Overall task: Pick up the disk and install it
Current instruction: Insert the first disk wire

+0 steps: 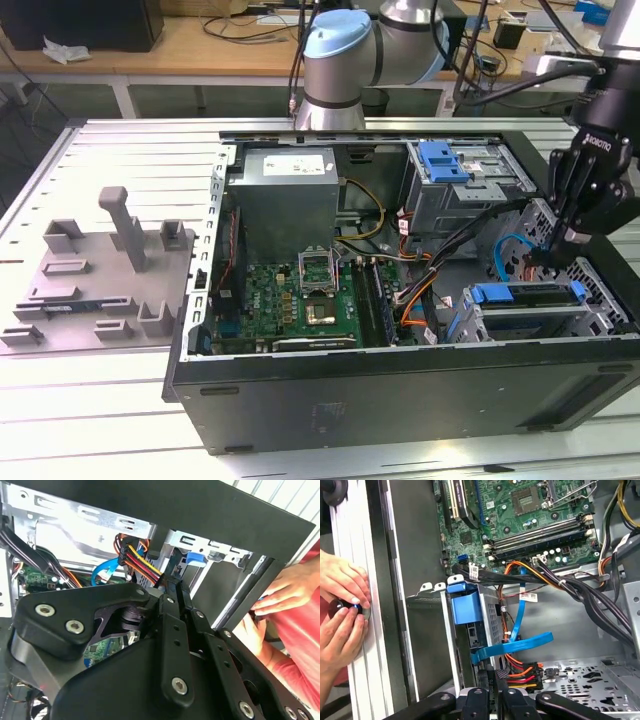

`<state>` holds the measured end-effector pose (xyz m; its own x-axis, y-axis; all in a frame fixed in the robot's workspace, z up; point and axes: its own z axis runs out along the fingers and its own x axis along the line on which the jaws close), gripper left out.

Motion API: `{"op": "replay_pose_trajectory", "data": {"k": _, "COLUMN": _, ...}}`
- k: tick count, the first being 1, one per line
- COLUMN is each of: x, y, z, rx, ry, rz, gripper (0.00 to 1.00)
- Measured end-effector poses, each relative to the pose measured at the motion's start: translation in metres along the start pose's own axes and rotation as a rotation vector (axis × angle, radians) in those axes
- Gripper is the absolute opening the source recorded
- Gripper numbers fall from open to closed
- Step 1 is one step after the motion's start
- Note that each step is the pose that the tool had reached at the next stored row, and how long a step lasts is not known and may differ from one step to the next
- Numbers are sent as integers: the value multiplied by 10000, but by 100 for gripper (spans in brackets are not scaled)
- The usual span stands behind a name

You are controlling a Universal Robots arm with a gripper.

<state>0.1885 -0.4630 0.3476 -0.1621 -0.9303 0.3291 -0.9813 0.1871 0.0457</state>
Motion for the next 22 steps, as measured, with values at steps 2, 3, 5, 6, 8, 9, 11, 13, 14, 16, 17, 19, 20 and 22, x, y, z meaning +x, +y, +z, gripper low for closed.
{"op": "replay_pose_trajectory", "data": {"k": 2, "x": 13, "y": 8, "z": 5, "rx": 30, "ry": -25, "rz": -101, "gripper": 16}}
{"op": "replay_pose_trajectory", "data": {"k": 3, "x": 27, "y": 16, "z": 10, "rx": 59, "ry": -61, "rz": -210, "gripper": 16}}
{"op": "replay_pose_trajectory", "data": {"k": 5, "x": 39, "y": 23, "z": 14, "rx": 79, "ry": -122, "rz": -300, "gripper": 16}}
{"op": "replay_pose_trajectory", "data": {"k": 6, "x": 44, "y": 26, "z": 16, "rx": 86, "ry": -161, "rz": -341, "gripper": 16}}
{"op": "replay_pose_trajectory", "data": {"k": 8, "x": 53, "y": 29, "z": 19, "rx": 101, "ry": -289, "rz": -439, "gripper": 16}}
{"op": "replay_pose_trajectory", "data": {"k": 9, "x": 55, "y": 29, "z": 19, "rx": 106, "ry": -347, "rz": -477, "gripper": 16}}
{"op": "replay_pose_trajectory", "data": {"k": 11, "x": 64, "y": 33, "z": 15, "rx": 115, "ry": -428, "rz": -540, "gripper": 16}}
{"op": "replay_pose_trajectory", "data": {"k": 13, "x": 85, "y": 39, "z": 0, "rx": 127, "ry": -545, "rz": -623, "gripper": 16}}
{"op": "replay_pose_trajectory", "data": {"k": 14, "x": 103, "y": 45, "z": -16, "rx": 138, "ry": -610, "rz": -677, "gripper": 16}}
{"op": "replay_pose_trajectory", "data": {"k": 16, "x": 139, "y": 54, "z": -38, "rx": 153, "ry": -691, "rz": -755, "gripper": 16}}
{"op": "replay_pose_trajectory", "data": {"k": 17, "x": 155, "y": 57, "z": -42, "rx": 161, "ry": -707, "rz": -782, "gripper": 16}}
{"op": "replay_pose_trajectory", "data": {"k": 19, "x": 181, "y": 64, "z": -46, "rx": 175, "ry": -731, "rz": -830, "gripper": 16}}
{"op": "replay_pose_trajectory", "data": {"k": 20, "x": 193, "y": 66, "z": -45, "rx": 180, "ry": -750, "rz": -853, "gripper": 16}}
{"op": "replay_pose_trajectory", "data": {"k": 22, "x": 220, "y": 72, "z": -39, "rx": 188, "ry": -806, "rz": -903, "gripper": 16}}
